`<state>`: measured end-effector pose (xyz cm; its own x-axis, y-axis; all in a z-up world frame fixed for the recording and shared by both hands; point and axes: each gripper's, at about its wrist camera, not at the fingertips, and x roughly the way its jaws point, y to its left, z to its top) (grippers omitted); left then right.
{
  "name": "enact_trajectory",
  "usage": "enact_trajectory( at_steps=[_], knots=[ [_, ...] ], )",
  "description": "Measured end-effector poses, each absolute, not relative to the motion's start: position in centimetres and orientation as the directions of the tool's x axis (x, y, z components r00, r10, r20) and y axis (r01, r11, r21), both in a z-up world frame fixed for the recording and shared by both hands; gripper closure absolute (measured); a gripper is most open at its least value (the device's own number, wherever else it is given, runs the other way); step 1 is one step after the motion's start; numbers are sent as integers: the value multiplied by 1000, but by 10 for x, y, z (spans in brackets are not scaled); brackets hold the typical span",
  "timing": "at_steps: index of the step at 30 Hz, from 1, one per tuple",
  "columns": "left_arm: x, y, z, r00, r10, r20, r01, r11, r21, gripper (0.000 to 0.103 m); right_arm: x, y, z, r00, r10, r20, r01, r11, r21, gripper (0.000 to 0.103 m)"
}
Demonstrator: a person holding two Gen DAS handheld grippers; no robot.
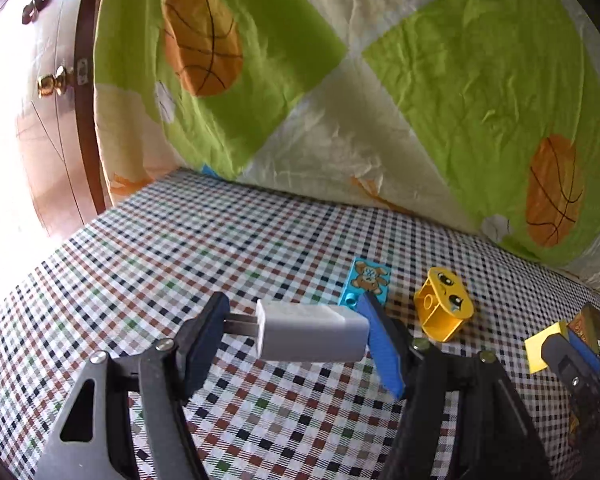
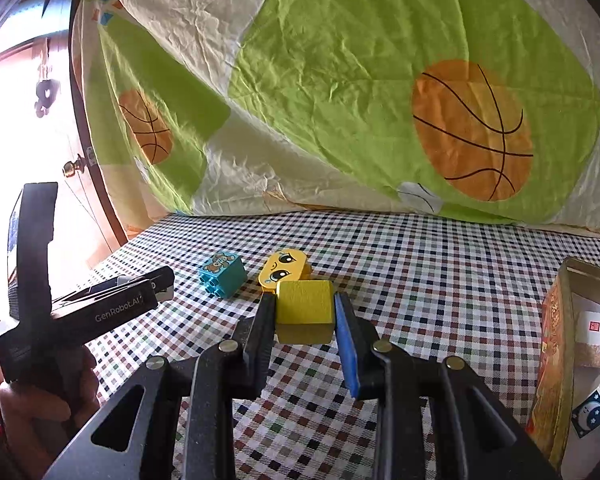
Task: Organize rigid objects
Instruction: 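Close the left tool on the white charger plug and lift it, then carry the charger plug and yellow cube over the tin tray with both tools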
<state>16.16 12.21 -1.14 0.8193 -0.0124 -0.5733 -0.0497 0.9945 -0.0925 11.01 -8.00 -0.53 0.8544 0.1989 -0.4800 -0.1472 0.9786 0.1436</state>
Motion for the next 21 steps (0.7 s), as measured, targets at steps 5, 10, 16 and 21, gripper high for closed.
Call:
enact_trajectory(
  at_steps=[5, 10, 16, 21],
  knots=[
    [132, 106, 7, 889, -38, -456, 24, 999, -37, 36, 102, -84, 1, 877, 192, -442, -140, 979, 147, 72],
    [119, 97, 20, 912, -132, -388, 117, 991, -61, 36, 97, -82, 6, 902, 137, -410, -108, 990, 93, 72],
    [124, 97, 22, 914, -175, -366, 148, 984, -101, 36, 94, -82, 8, 908, 130, -398, -105, 991, 84, 72],
    [124, 100, 22, 914, -190, -359, 157, 980, -120, 36, 91, -82, 11, 918, 113, -379, -93, 993, 71, 72]
  ],
)
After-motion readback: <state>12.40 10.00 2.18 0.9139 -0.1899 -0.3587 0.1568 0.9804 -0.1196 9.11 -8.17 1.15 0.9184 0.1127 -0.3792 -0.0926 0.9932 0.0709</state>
